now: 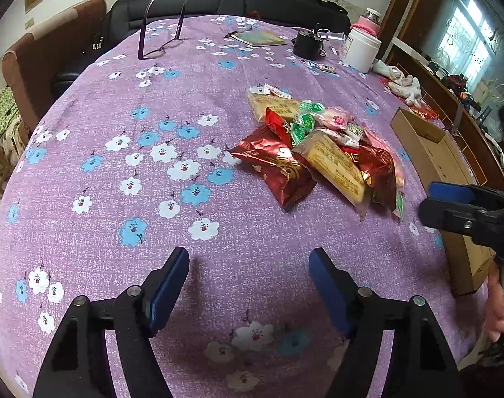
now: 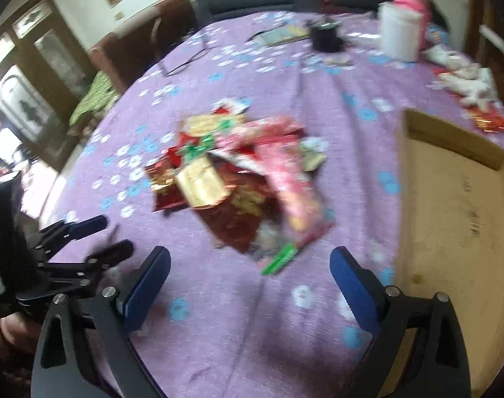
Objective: Organize snacks
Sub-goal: 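Grasp a red-gold candy packet with the left gripper while the right grasps another, then carry both red-gold packets into the cardboard tray and open both grippers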
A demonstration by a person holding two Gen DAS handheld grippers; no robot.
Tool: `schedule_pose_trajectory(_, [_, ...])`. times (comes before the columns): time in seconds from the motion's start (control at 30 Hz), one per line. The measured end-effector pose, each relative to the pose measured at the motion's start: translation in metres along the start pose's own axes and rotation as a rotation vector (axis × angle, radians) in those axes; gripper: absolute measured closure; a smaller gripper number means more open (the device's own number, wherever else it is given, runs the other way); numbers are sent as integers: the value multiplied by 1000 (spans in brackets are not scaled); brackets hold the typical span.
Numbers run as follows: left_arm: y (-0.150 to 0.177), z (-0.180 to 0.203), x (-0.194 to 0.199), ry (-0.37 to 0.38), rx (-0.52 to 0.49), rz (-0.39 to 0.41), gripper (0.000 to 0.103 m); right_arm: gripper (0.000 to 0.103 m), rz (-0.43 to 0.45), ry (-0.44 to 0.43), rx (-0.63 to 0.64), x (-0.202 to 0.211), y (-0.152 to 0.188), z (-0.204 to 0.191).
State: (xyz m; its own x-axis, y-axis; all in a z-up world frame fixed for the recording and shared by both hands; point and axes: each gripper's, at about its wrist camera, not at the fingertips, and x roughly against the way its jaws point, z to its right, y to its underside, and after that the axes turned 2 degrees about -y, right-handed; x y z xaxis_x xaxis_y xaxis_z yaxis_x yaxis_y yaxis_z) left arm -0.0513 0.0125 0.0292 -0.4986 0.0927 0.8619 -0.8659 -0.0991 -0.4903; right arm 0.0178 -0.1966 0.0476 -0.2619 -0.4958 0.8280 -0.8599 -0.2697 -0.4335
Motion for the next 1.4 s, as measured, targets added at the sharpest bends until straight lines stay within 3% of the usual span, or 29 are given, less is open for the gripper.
schedule_pose_trajectory(0.07, [0,0,1,-1,3,-1,24,51,-14,5,7,-6,-4,-2])
schedule_pose_trajectory(0.1, [0,-1,2,-3,5,1,24,58,-20,0,2,-9,-8,-3])
schedule_pose_trajectory(0.33, [2,-9,9,-21,12,24,24,56,2,-102,-207,-8,-28,17])
schedule_pose_trajectory(0.5, [-2,-13,9,-24,26,22,24,54,-74,-63,-302,-28,-36,29])
schedule_pose_trajectory(0.53, [-4,-14,8,-22,32,21,24,55,-88,-61,-319,-32,-36,32])
schedule_pose_trajectory(0.57, [-7,-16,8,-16,43,18,24,64,-94,-69,-334,-35,-36,34])
schedule_pose_trajectory(0.63, [-14,-18,9,8,66,19,24,68,-99,-78,-346,-36,-34,34])
schedule_pose_trajectory(0.77, [-30,-22,7,70,114,10,24,72,-62,-93,-294,-17,-25,26])
schedule_pose_trajectory(0.87, [-40,-22,-4,118,169,-34,24,72,16,-84,-253,9,-14,17])
schedule_pose_trajectory(0.93, [-47,-20,-13,135,210,-62,29,72,49,-67,-225,20,-10,13])
schedule_pose_trajectory(1.0, [-55,-15,-22,127,219,-81,38,72,74,-56,-198,32,-5,10])
schedule_pose_trajectory(1.2, [-71,-5,-49,97,243,-110,45,72,134,-21,-129,56,5,2])
schedule_pose_trajectory(1.33, [-81,6,-58,26,168,-86,48,72,146,-17,-119,68,12,6])
schedule_pose_trajectory(1.4, [-84,12,-61,-5,119,-69,58,72,143,-19,-125,69,15,9])
